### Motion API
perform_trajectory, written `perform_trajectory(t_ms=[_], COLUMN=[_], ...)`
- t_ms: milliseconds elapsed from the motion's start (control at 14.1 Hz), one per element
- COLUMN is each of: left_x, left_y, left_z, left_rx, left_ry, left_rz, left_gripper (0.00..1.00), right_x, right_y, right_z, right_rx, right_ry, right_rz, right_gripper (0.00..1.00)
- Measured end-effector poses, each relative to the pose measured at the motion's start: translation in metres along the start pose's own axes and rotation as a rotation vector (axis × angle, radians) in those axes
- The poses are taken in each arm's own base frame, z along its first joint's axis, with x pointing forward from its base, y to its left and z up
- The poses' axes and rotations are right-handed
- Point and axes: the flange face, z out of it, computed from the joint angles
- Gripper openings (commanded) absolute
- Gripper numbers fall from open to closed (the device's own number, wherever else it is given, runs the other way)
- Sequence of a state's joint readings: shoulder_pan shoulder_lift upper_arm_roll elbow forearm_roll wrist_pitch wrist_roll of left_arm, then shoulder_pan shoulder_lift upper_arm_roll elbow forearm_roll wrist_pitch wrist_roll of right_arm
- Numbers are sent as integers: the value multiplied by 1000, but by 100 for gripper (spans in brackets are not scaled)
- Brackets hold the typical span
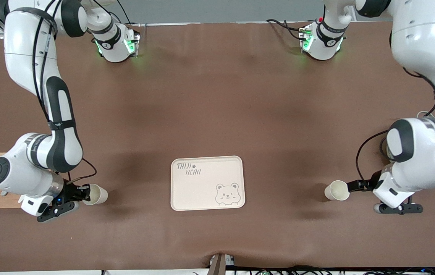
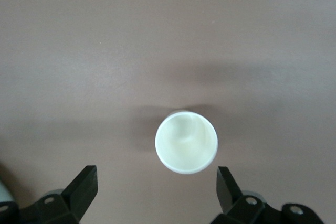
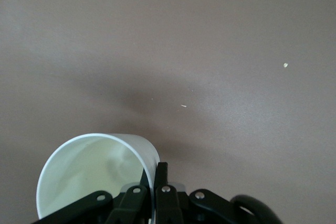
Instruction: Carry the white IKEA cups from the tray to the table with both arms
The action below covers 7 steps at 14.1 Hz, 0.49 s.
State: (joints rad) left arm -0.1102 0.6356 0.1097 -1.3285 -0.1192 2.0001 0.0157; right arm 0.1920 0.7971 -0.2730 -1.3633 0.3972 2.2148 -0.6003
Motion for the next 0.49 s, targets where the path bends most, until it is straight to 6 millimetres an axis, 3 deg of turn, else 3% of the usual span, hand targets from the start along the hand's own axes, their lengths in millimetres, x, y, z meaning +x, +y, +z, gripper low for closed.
perform_trajectory(t_ms=[495], left_x=[-35], left_y=[3], left_z=[-96], left_rx=[-22], left_ry=[-83], left_rz=[7], left_gripper=[100], right_x=[-3], right_y=[3], right_z=[23], right_rx=[-31], right_ry=[22], right_rz=[2], right_gripper=[0])
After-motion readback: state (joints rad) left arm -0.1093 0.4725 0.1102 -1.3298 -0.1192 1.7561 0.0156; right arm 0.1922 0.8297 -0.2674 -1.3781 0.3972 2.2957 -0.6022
